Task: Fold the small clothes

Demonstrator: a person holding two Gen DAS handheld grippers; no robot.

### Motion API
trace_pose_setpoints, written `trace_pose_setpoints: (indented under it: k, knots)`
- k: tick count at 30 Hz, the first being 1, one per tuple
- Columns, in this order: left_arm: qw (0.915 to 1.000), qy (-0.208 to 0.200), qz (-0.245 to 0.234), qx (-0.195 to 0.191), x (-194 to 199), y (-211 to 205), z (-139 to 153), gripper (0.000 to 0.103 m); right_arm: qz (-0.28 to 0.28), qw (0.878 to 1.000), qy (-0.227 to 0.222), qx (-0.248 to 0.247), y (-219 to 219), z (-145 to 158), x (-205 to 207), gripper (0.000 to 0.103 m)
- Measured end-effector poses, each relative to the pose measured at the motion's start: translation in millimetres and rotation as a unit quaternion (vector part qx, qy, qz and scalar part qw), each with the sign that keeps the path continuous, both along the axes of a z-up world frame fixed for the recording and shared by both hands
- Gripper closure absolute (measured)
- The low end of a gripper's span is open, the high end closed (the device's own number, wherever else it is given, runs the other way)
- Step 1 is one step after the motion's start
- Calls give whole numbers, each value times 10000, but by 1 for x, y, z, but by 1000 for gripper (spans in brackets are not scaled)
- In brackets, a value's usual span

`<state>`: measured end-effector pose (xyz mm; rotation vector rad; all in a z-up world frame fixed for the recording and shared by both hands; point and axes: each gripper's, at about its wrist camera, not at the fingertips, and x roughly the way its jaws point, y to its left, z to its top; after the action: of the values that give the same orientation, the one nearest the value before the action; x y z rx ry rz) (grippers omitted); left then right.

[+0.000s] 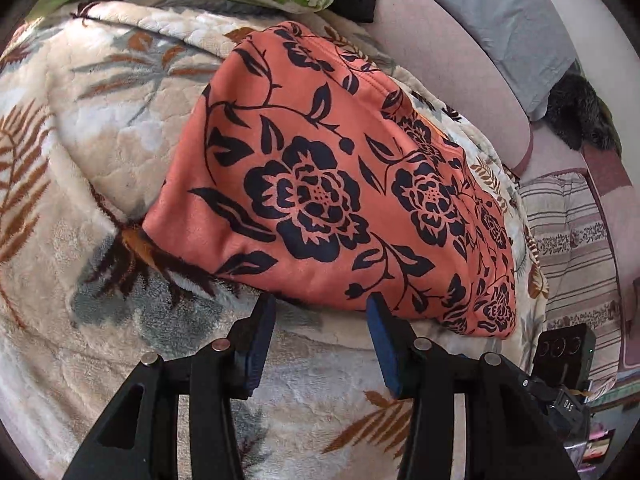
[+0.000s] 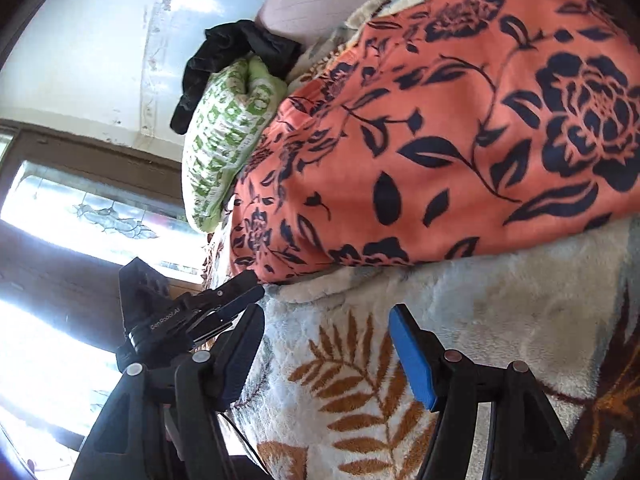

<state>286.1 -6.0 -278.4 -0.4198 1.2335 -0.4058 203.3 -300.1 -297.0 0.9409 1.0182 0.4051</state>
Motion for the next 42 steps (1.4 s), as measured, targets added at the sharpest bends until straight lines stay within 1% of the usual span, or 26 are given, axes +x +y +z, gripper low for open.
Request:
trace_pose_setpoints:
  k: [2,5,6,9,10,11,13,14,15,17,18,19,21,22,23,25,27,29,31,33,34,35,37,39,40,42]
  knots:
    - [9995,85,118,-292,9,3,-5,54,-251,9995,150,66,-10,-7,2,35]
    - [9972,215,325,-637,21,6,-12,52,-925,9954,191,167,-38,-10,4,34]
    - [9964,246,350,-728,25,6,-14,51,-1157,9926,238,294,-50,-13,5,34]
    - [9935,242,534,-979,30,9,-14,51,-1719,9800,362,932,-79,-25,4,35]
    - [9925,173,589,-1057,31,10,-11,51,-1903,9769,290,933,-87,-23,2,35]
    - [9925,105,599,-1061,31,10,-8,51,-2140,9738,137,757,-95,-16,-2,34]
    - [9941,19,568,-927,31,6,-3,51,-2752,9610,-284,-2,-115,8,-12,34]
    - [9949,-9,563,-841,30,4,-3,51,-2983,9532,-472,-166,-125,15,-16,33]
    - [9958,16,541,-738,29,1,-5,51,-3102,9493,-485,-158,-134,18,-17,31]
    - [9970,189,443,-599,27,-2,-10,51,-2944,9549,-276,282,-142,12,-14,31]
    - [9971,280,392,-591,26,-5,-12,51,-2782,9587,-269,518,-136,11,-11,31]
    - [9970,360,351,-582,25,-7,-14,51,-2499,9658,-272,638,-126,14,-6,31]
    - [9964,550,275,-584,22,-7,-18,48,-1756,9830,-124,530,-100,22,5,31]
    - [9952,683,269,-645,20,-5,-22,48,-1516,9866,-77,593,-88,23,5,31]
    - [9939,768,293,-735,19,-4,-24,47,-1379,9878,21,728,-80,22,3,31]
    - [9922,866,291,-843,17,-2,-24,46,-1309,9854,356,1031,-69,10,-7,31]
    - [9884,1039,330,-1061,19,-1,-25,42,-1385,9806,792,1141,-61,-8,-16,31]
    - [9840,1197,467,-1236,23,4,-29,41,-1497,9776,1076,1018,-63,-22,-16,31]
    - [9797,1284,630,-1403,29,10,-34,41,-1920,9713,990,996,-79,-25,-14,32]
    - [9715,1373,931,-1696,35,20,-38,41,-2409,9629,883,836,-104,-25,-15,32]
    - [9671,1395,1080,-1834,37,25,-40,41,-2683,9570,820,738,-115,-24,-16,32]
    - [9645,1336,1210,-1929,39,30,-39,41,-2944,9499,722,759,-126,-25,-18,32]
    - [9632,1123,1402,-2000,41,36,-36,41,-3218,9409,595,877,-139,-29,-15,32]
    - [9623,926,1467,-2092,43,35,-32,41,-3281,9381,506,990,-142,-31,-11,32]
    - [9649,777,1454,-2045,43,33,-28,41,-3280,9391,364,955,-140,-28,-9,31]
    - [9717,478,1402,-1842,44,24,-22,41,-3098,9477,124,753,-135,-22,-1,31]
